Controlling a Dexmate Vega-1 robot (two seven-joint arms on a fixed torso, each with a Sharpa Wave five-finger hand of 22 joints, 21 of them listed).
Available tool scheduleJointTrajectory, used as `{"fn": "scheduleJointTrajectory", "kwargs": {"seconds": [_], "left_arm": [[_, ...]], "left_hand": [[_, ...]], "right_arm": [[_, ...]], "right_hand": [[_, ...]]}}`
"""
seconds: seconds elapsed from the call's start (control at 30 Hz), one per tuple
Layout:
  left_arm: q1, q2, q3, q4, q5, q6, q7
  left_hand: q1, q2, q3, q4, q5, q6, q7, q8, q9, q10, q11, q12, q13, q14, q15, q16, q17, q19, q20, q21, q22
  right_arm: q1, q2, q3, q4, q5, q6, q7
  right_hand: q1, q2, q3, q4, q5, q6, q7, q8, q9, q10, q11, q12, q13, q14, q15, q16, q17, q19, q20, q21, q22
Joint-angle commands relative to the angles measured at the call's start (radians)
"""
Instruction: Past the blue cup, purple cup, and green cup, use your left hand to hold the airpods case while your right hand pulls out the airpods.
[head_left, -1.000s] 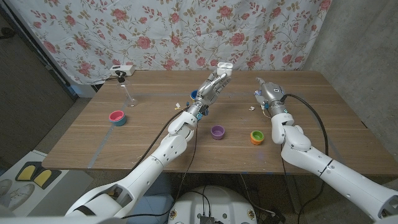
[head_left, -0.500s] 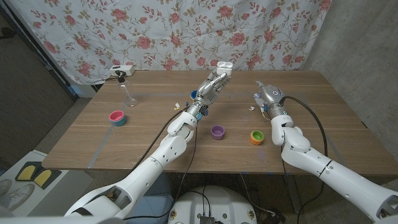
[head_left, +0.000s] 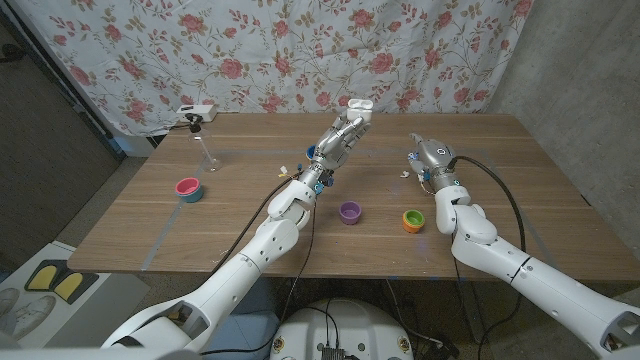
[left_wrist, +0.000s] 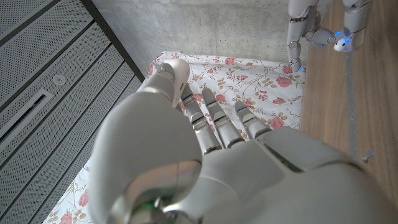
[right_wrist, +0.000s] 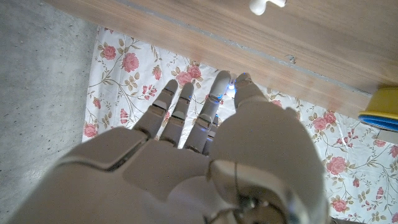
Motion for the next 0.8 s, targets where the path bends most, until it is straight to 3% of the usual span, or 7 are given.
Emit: {"fn": "scheduleJointTrajectory", "kwargs": {"seconds": [0.03, 0.8], "left_arm": [[0.002, 0.003, -0.003, -0.001, -0.003, 0.002, 0.005], [-0.003, 0.0, 0.002, -0.002, 0.002, 0.001, 0.003]], "left_hand": [[0.002, 0.007, 0.002, -0.004, 0.004, 0.003, -0.004, 0.004, 0.003, 0.051, -0.044, 0.004, 0.168, 0.024, -0.036, -0.002, 0.004, 0.0, 0.001, 0.002, 0.002], [0.001, 0.008, 0.002, -0.004, 0.004, 0.003, -0.004, 0.006, 0.001, 0.053, -0.044, 0.002, 0.168, 0.024, -0.036, -0.002, 0.005, 0.001, 0.0, 0.002, 0.002]], "right_arm": [[0.013, 0.005, -0.004, 0.029, 0.023, 0.03, 0.016], [0.005, -0.007, 0.032, 0.026, 0.127, 0.06, 0.073]], "right_hand": [[-0.002, 0.005, -0.003, 0.0, 0.0, 0.007, -0.003, -0.004, 0.003, 0.0, -0.003, 0.009, 0.0, 0.0, -0.174, -0.002, 0.0, 0.003, -0.005, 0.001, 0.0], [-0.006, 0.009, -0.01, 0.004, 0.0, 0.006, -0.004, -0.006, 0.003, -0.001, -0.003, 0.015, -0.002, -0.004, -0.172, -0.008, 0.0, 0.003, -0.01, -0.001, 0.0]]}}
